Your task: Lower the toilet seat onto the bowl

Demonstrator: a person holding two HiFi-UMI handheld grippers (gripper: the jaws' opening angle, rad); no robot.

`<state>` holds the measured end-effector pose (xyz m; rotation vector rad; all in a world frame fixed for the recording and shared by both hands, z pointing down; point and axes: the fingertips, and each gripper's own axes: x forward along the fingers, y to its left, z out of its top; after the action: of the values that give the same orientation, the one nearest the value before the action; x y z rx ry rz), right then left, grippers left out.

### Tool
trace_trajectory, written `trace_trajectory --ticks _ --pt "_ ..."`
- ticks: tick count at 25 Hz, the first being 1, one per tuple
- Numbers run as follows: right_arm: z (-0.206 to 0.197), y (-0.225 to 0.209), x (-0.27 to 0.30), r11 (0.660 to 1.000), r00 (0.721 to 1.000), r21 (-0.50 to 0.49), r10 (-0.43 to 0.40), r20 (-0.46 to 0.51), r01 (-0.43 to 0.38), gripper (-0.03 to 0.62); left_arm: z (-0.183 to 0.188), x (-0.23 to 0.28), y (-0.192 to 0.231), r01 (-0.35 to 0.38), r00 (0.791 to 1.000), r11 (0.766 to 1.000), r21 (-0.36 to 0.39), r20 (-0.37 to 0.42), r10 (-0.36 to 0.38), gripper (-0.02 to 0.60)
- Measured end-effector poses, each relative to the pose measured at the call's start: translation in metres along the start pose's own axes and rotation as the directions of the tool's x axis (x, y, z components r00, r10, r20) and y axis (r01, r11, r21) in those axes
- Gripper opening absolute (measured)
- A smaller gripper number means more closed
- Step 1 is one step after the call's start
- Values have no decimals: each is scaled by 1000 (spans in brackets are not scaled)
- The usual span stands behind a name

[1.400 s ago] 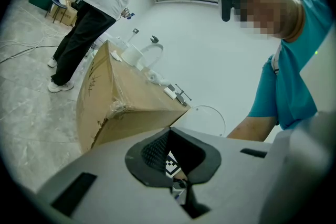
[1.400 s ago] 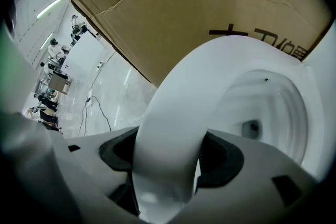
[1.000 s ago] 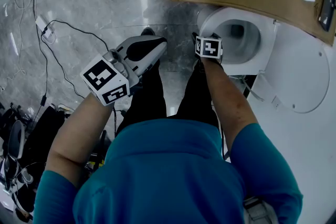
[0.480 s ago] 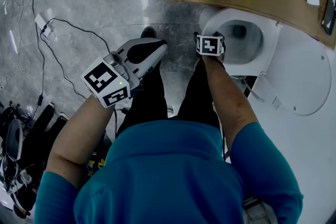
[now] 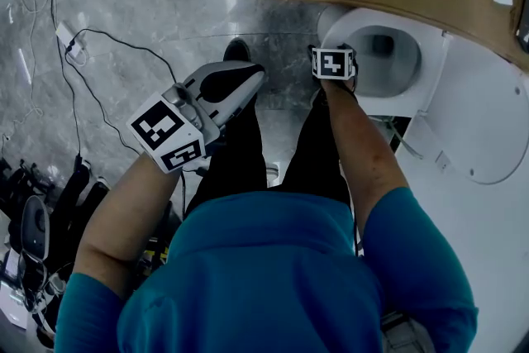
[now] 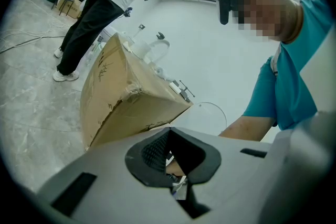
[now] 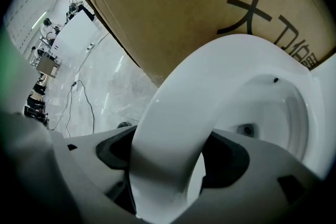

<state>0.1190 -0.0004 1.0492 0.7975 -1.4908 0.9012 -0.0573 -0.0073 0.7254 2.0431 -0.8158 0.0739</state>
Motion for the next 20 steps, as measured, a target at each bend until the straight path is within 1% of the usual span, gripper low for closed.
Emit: trace_trajectory --ticks 6,10,14,20 --pt "0 -4 4 1000 999 21 16 28 -17 361 -6 10 3 5 1000 1000 -5 -7 -5 -5" --pt "-1 -2 -1 1000 999 16 27 28 -27 363 -7 14 -4 15 1000 1000 -4 -9 -15 -5" --pt "-1 -1 -15 999 998 -24 47 47 -46 364 2 17 -14 20 1000 1000 4 0 -20 -5" --pt "1 -6 -47 996 991 -13 84 104 -83 362 14 18 -32 15 1000 999 33 19 -16 -5"
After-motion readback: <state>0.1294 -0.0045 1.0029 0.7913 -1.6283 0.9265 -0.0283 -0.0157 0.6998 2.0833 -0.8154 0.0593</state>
